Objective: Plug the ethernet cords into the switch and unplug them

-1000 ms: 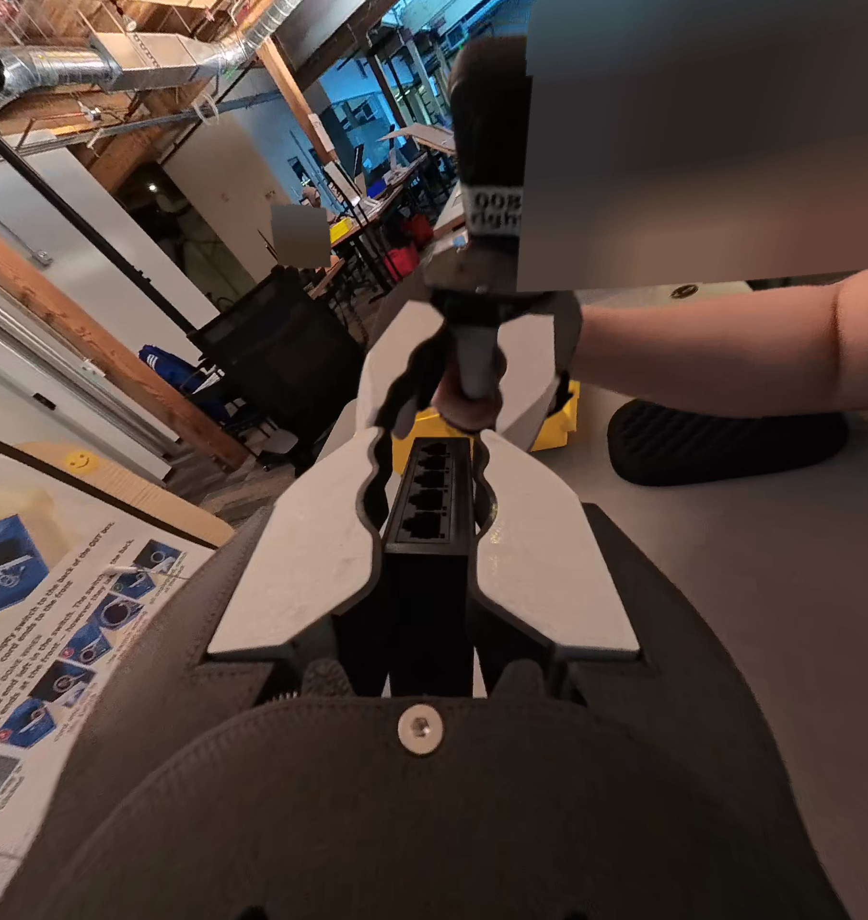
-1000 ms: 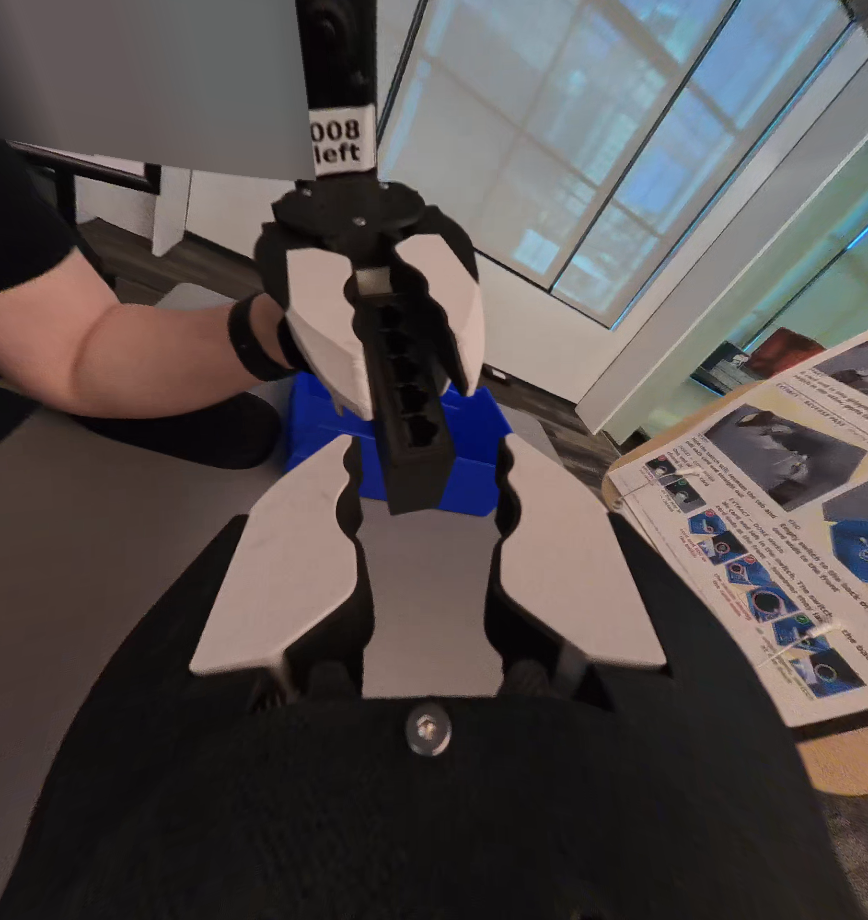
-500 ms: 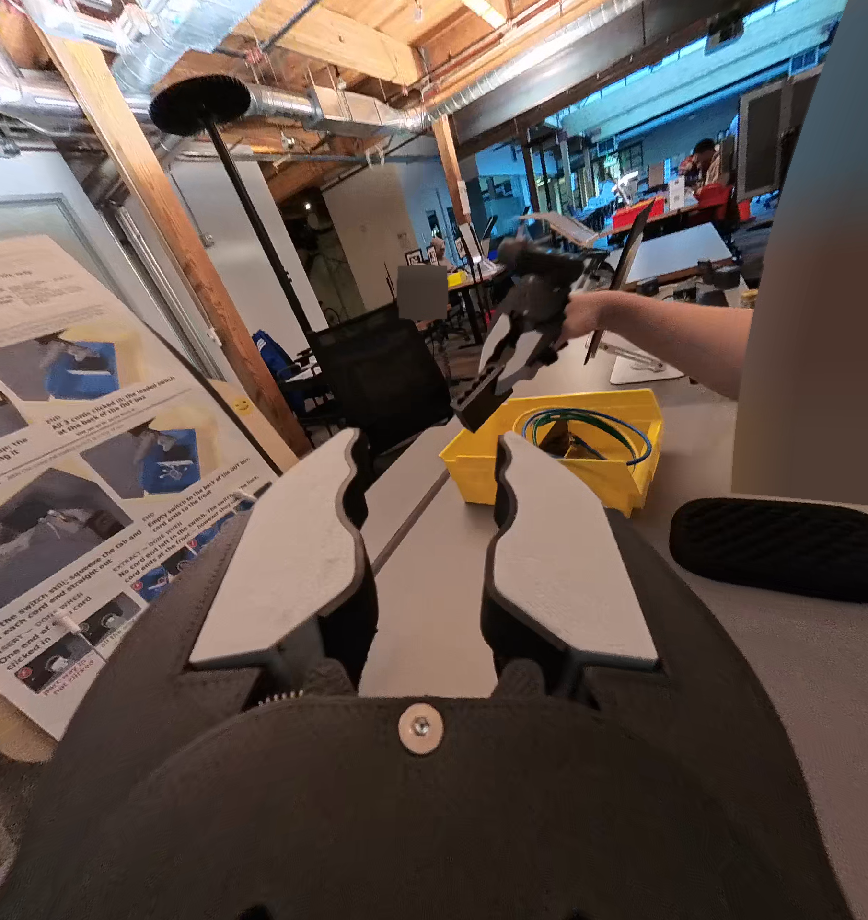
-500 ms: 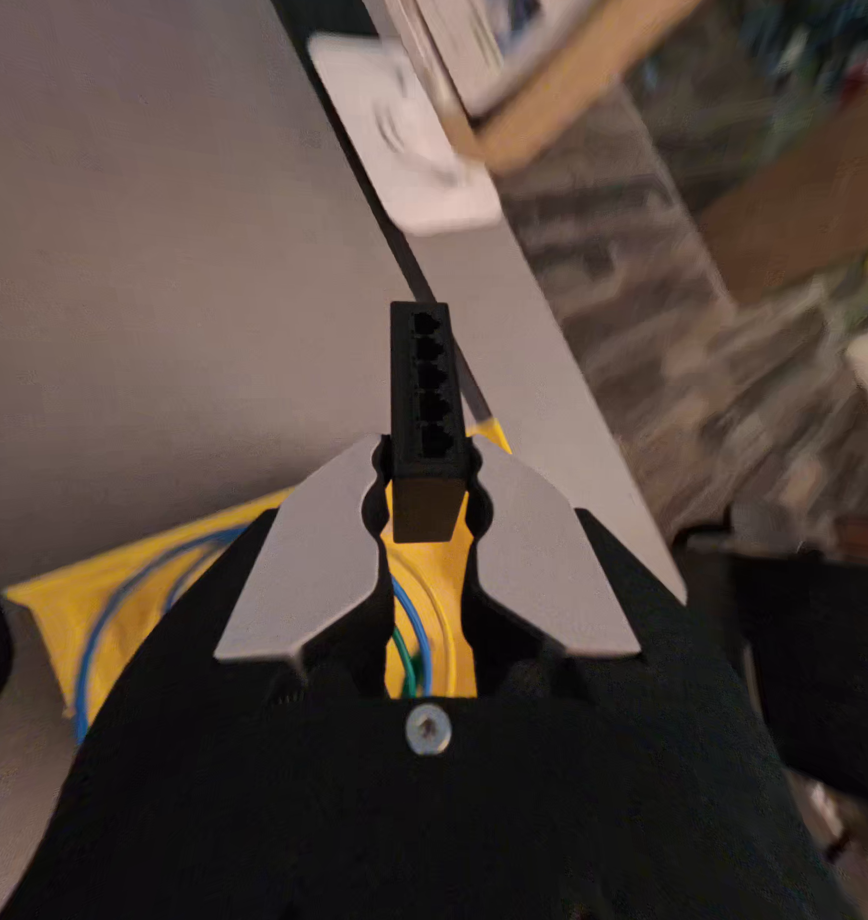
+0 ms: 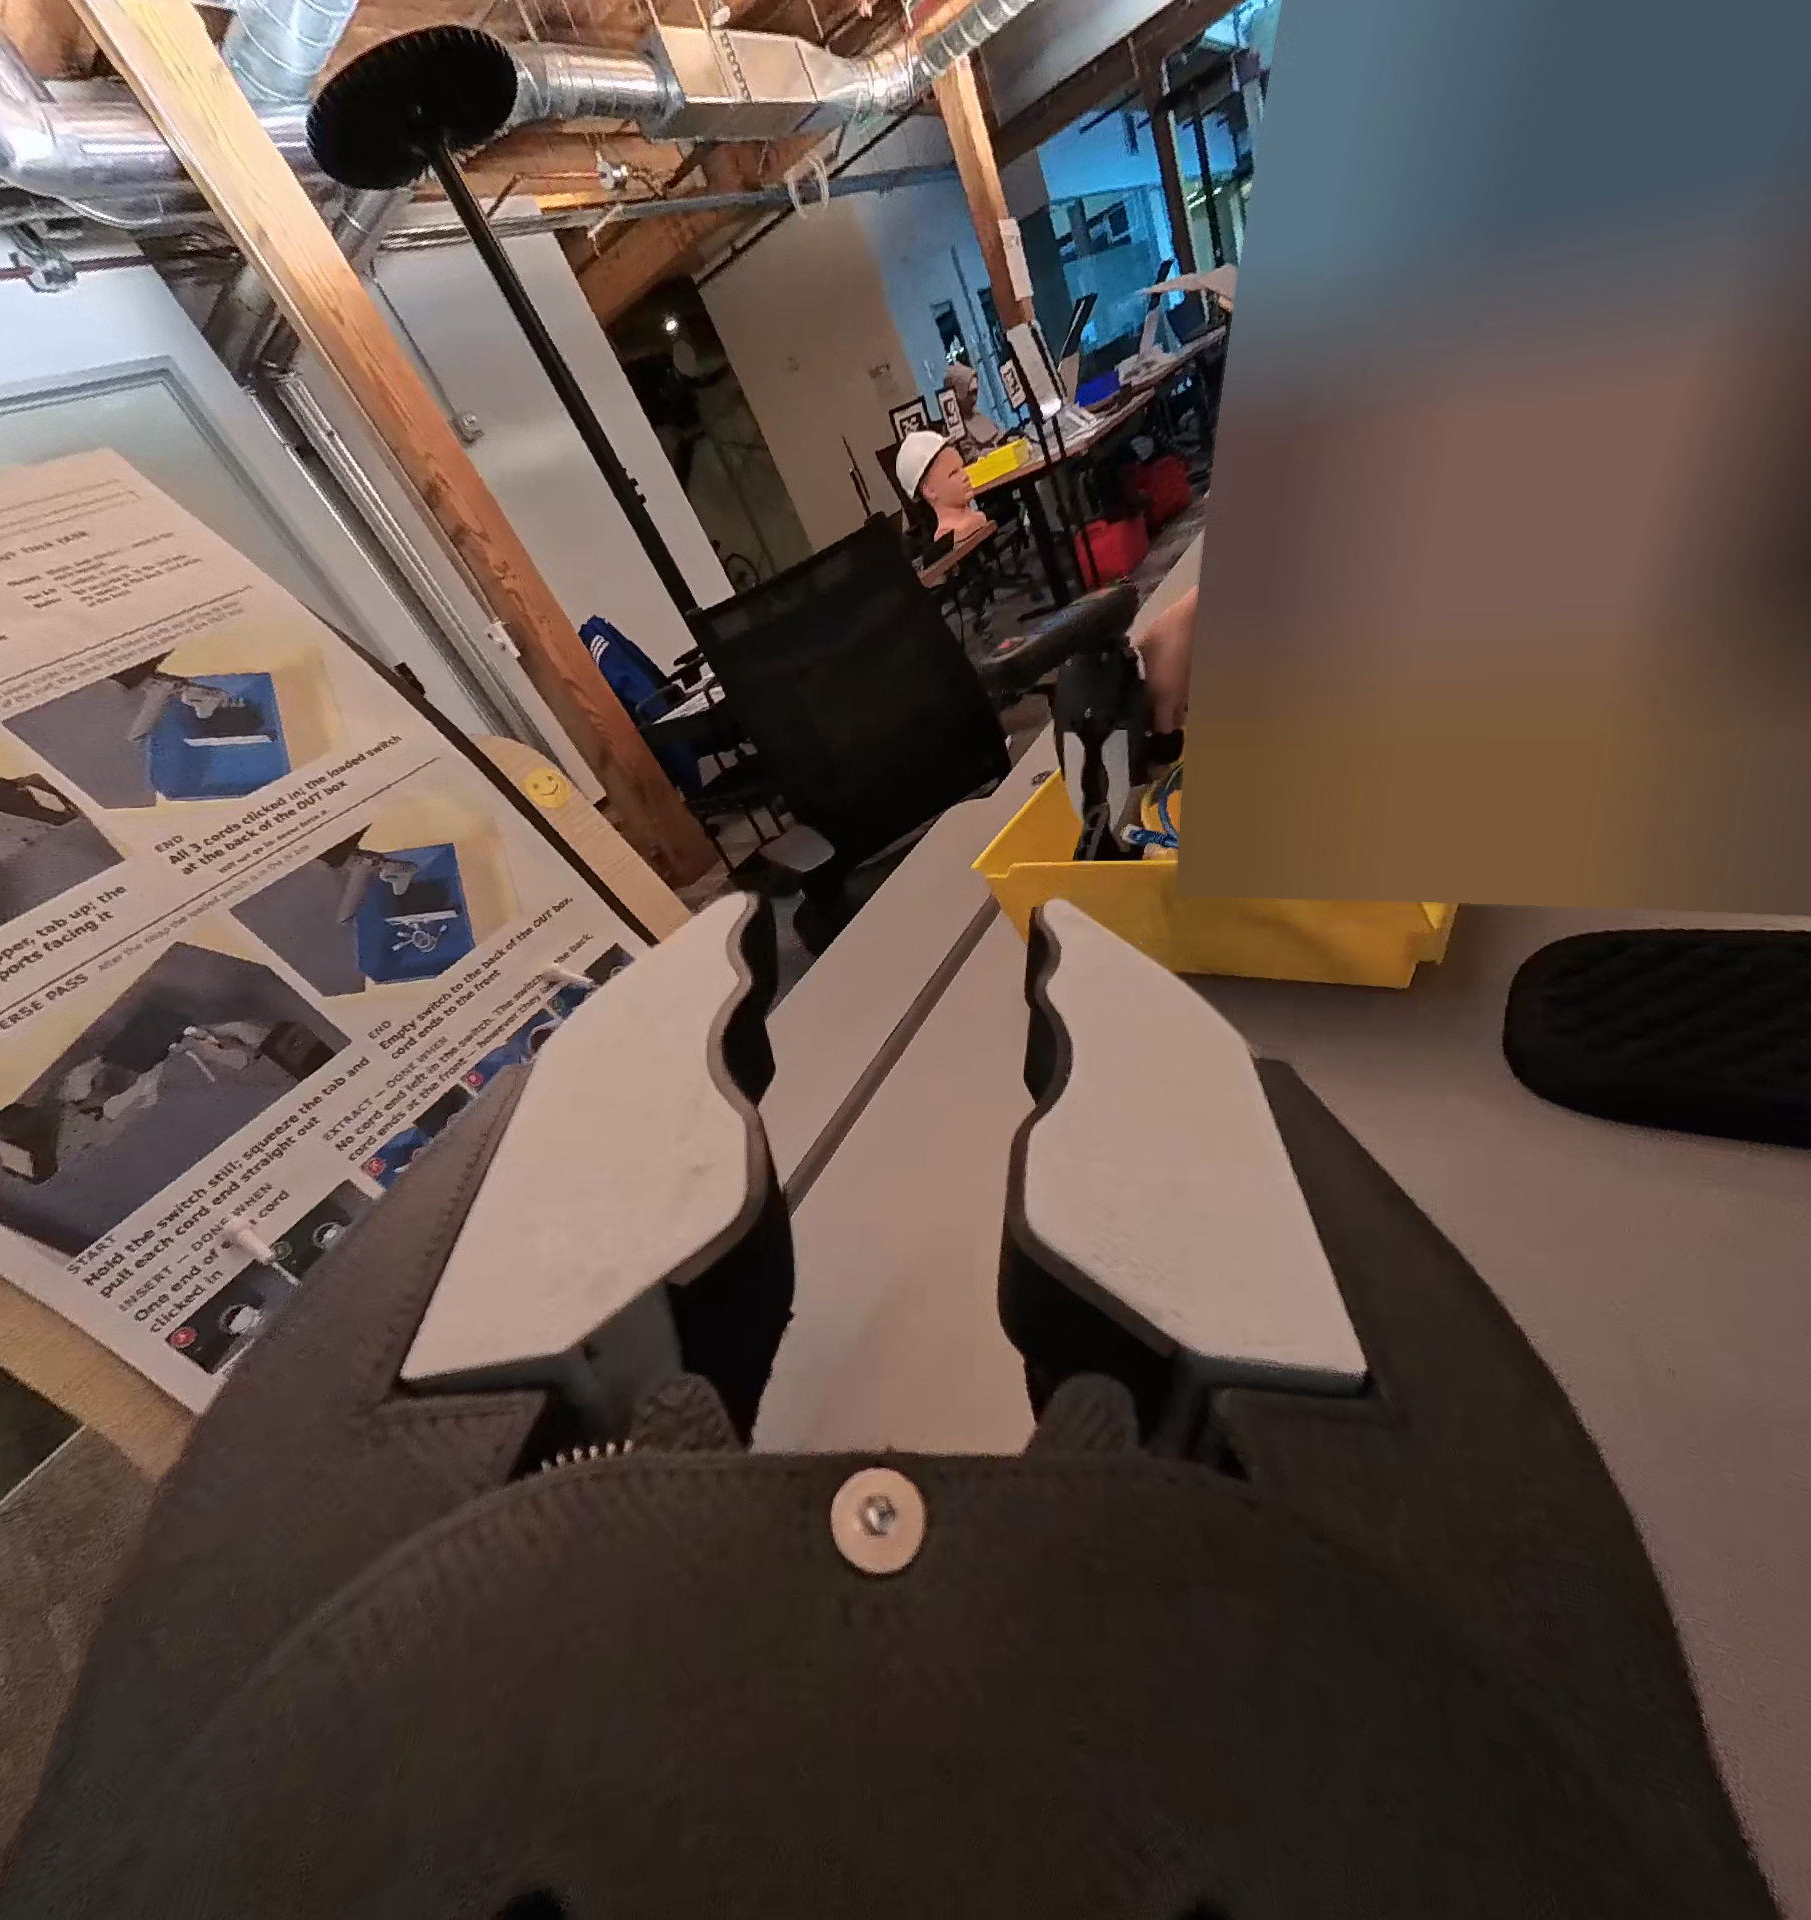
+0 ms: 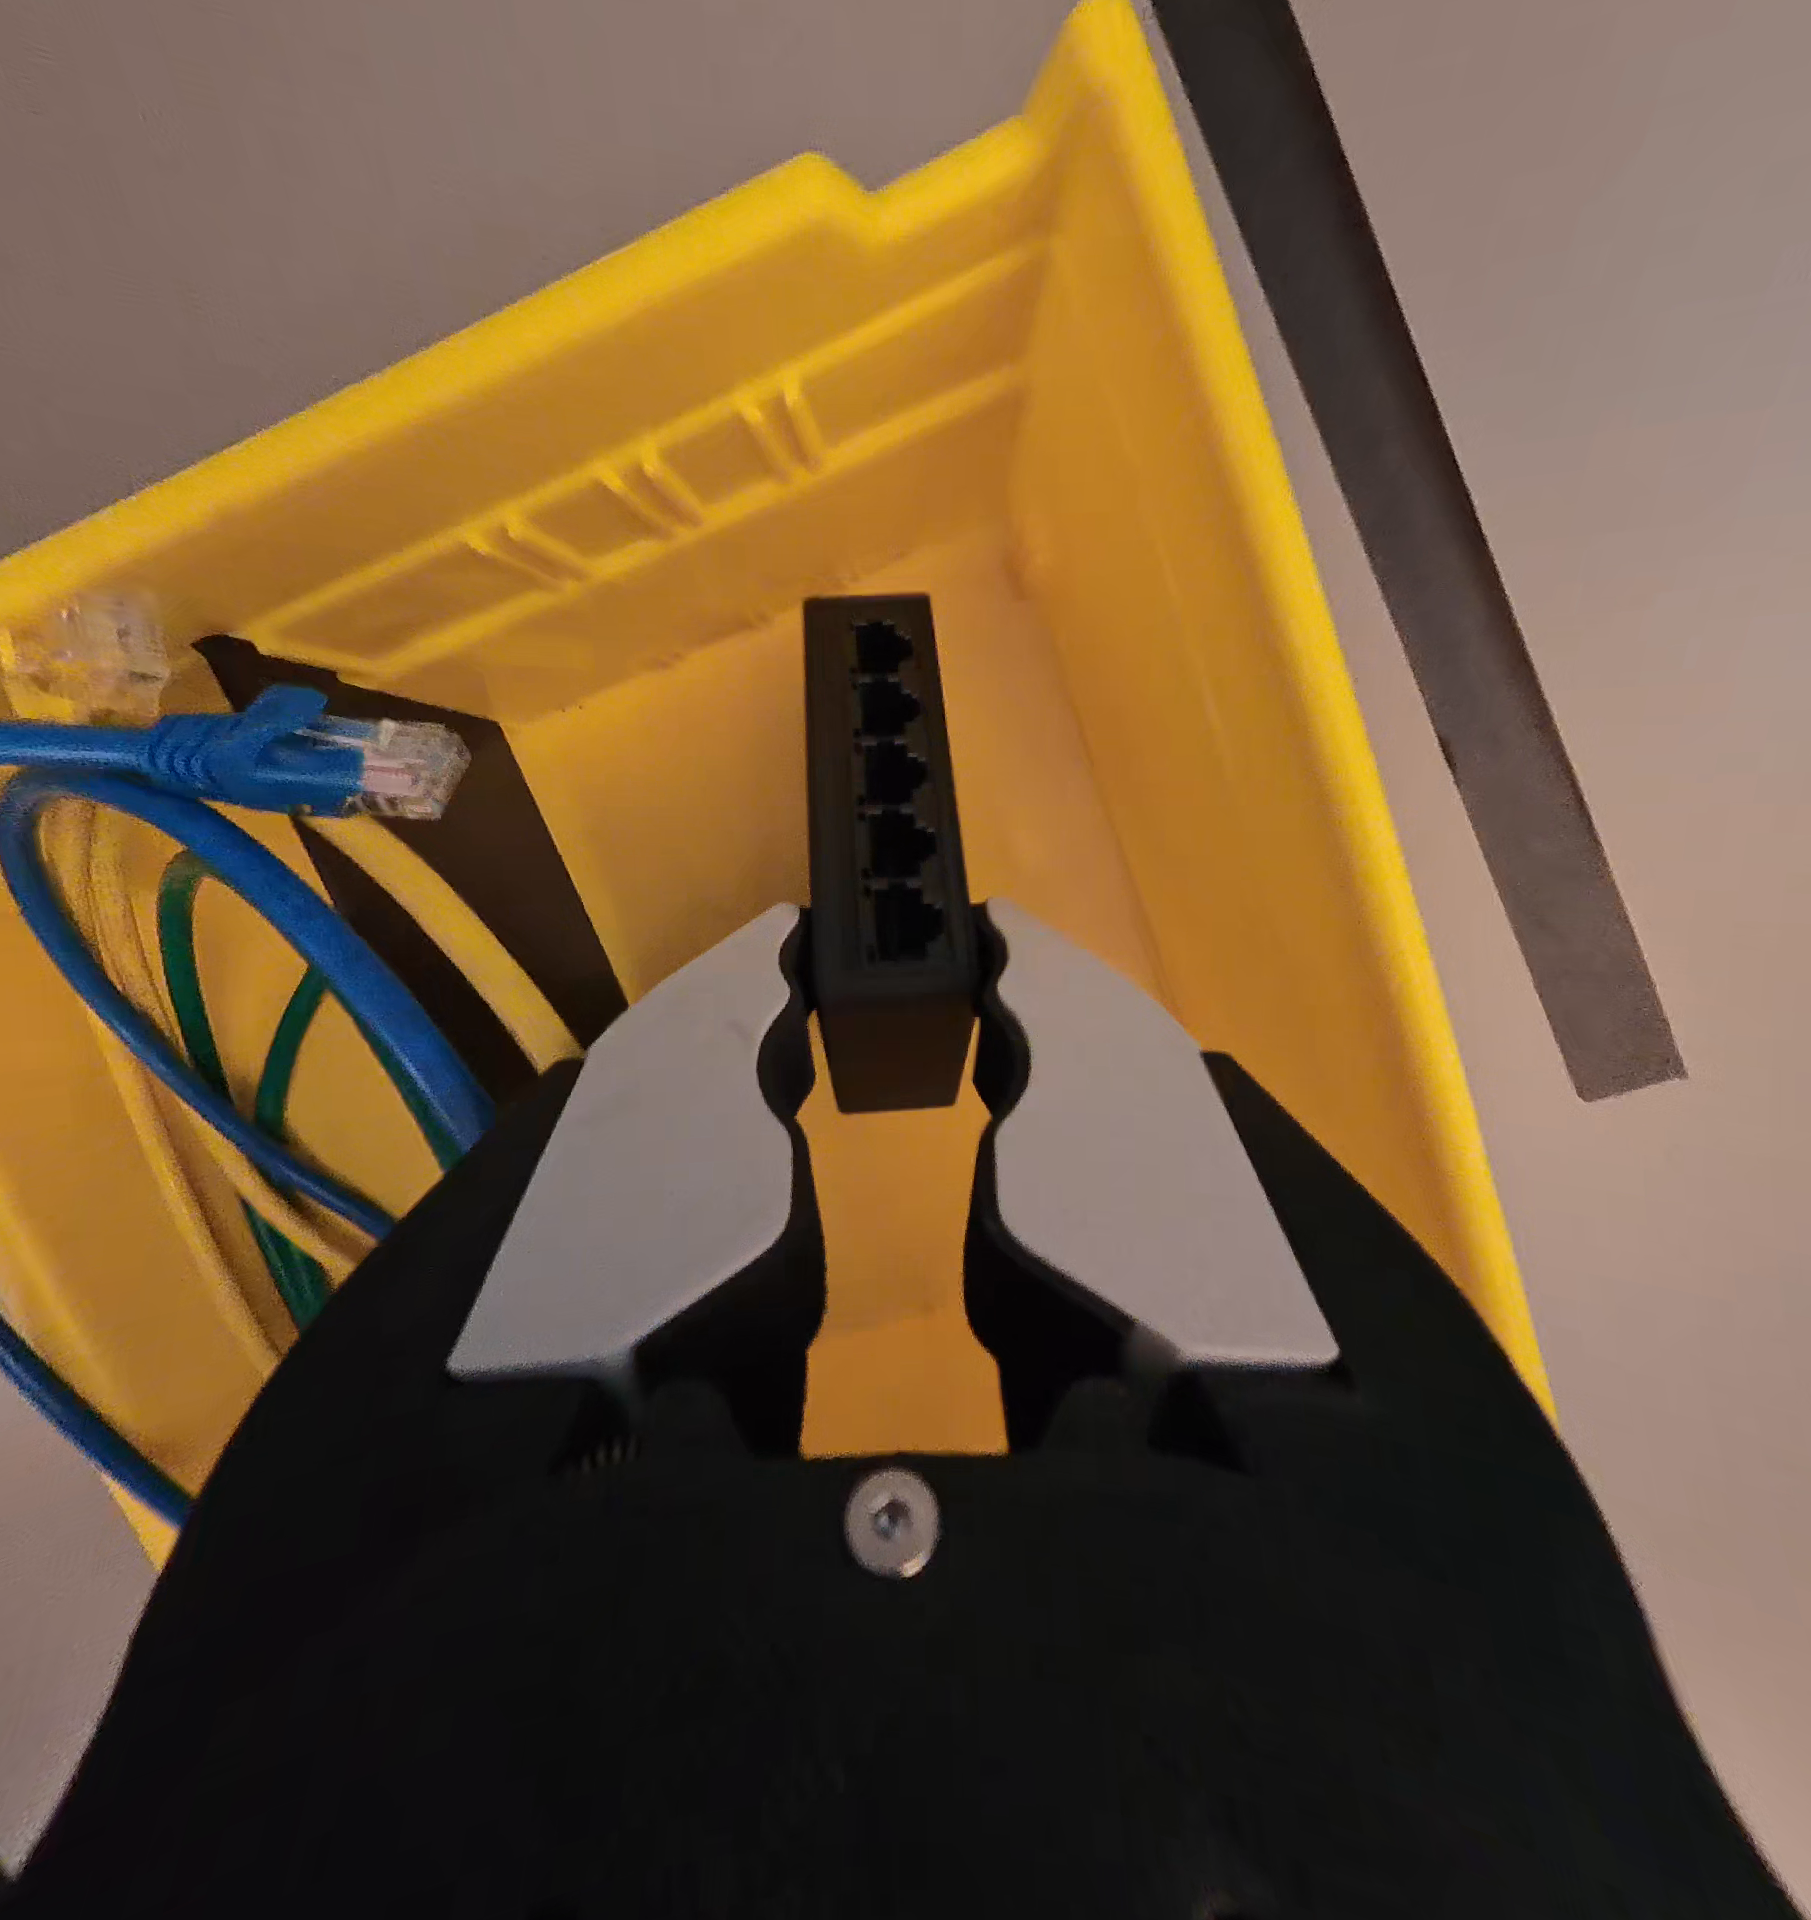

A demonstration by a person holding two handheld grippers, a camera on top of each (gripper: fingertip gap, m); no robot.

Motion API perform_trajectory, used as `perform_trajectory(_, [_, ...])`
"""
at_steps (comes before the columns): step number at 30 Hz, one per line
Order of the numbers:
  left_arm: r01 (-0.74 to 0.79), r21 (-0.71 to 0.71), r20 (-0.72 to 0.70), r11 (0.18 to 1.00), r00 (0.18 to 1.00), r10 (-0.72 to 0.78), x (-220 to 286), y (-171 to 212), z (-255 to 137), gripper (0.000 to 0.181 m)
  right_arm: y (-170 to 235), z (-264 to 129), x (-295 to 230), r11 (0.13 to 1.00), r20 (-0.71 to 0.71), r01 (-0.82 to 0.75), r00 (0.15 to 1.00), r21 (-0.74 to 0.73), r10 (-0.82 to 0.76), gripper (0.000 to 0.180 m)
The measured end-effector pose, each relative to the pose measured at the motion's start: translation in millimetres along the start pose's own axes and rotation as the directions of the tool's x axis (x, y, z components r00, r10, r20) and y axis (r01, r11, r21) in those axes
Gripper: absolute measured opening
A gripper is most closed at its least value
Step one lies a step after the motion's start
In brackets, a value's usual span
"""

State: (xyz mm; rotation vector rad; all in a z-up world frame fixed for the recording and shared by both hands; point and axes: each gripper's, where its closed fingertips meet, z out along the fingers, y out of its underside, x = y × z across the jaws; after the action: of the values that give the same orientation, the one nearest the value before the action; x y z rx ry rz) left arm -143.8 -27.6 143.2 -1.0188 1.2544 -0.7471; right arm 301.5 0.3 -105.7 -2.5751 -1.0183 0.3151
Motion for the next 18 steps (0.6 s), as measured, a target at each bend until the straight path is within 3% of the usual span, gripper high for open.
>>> perform_trajectory(4, [0.060, -0.013, 0.005, 0.998, 0.998, -0.060, -6, 2, -3, 0.053, 3, -2, 1, 1.000, -0.028, 0.003, 1.000, -0.015, -0.003, 0.029])
perform_trajectory(8, [0.150, -0.022, 0.053, 0.988, 0.988, -0.149, -24, -4, -25, 0.068, 9, -27, 10, 0.998, -0.231, 0.033, 0.972, -0.044, -0.042, 0.028])
perform_trajectory(10, [0.183, 0.000, 0.082, 0.983, 0.980, -0.182, -32, -12, -43, 0.074, 2, -45, 11, 0.996, -0.375, 0.076, 0.925, 0.048, -0.053, 0.028])
perform_trajectory(12, [0.194, 0.042, 0.109, 0.980, 0.974, -0.198, -40, -22, -62, 0.073, -5, -65, 2, 0.979, -0.447, 0.104, 0.895, 0.173, -0.016, 0.023])
perform_trajectory(15, [0.193, 0.091, 0.157, 0.977, 0.966, -0.205, -50, -31, -85, 0.071, 3, -84, -7, 0.967, -0.501, 0.070, 0.863, 0.245, 0.064, 0.011])
perform_trajectory(16, [0.198, 0.090, 0.173, 0.976, 0.962, -0.212, -54, -31, -91, 0.071, 11, -90, -6, 0.973, -0.533, 0.039, 0.841, 0.228, 0.091, 0.013])
perform_trajectory(18, [0.200, 0.052, 0.263, 0.978, 0.942, -0.207, -68, -23, -107, 0.072, 28, -110, -4, 0.972, -0.629, -0.064, 0.752, 0.228, 0.197, 0.036])
